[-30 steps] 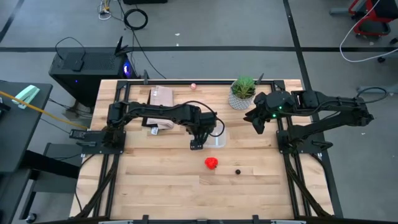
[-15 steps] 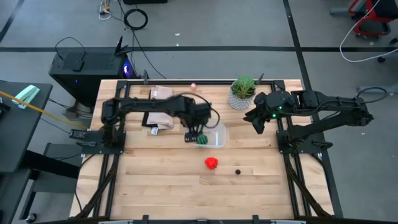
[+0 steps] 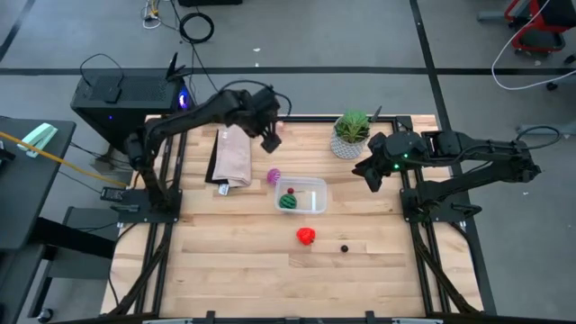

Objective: Pick and placing Produce into tupperware
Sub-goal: Put the peach into the transparent bin

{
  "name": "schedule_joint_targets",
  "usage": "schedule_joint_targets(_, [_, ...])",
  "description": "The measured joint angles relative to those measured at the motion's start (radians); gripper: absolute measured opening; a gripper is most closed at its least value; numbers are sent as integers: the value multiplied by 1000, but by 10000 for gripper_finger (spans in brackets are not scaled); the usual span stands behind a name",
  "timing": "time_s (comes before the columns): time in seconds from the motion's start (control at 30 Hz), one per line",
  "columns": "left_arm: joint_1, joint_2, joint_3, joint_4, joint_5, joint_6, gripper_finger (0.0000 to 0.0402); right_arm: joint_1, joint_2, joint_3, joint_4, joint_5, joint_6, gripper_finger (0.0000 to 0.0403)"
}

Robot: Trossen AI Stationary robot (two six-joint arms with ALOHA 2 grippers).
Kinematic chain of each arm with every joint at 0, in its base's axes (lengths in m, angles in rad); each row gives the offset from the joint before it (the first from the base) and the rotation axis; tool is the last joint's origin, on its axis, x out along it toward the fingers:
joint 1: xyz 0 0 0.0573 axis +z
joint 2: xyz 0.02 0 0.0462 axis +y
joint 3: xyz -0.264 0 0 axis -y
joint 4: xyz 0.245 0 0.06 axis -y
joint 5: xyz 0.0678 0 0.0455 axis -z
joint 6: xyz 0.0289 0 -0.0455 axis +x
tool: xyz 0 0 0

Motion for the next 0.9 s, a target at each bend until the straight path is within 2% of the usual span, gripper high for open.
schedule_joint_targets(0.1, [9,0,0,47,-17,-100,321,0,0,0,-1,0,26,129])
schedule_joint_targets(0.37, [-10,11,0,174,-140,-169,319,0,0,0,-61,0,106,129])
schedule_joint_targets(0.67, [75,112,-1,229,-100,-239,316,0,0,0,-58,54,164,129])
schedule_joint_targets(0.9, [69,154,-1,261,-33,-222,309,0,0,0,-59,58,161,129])
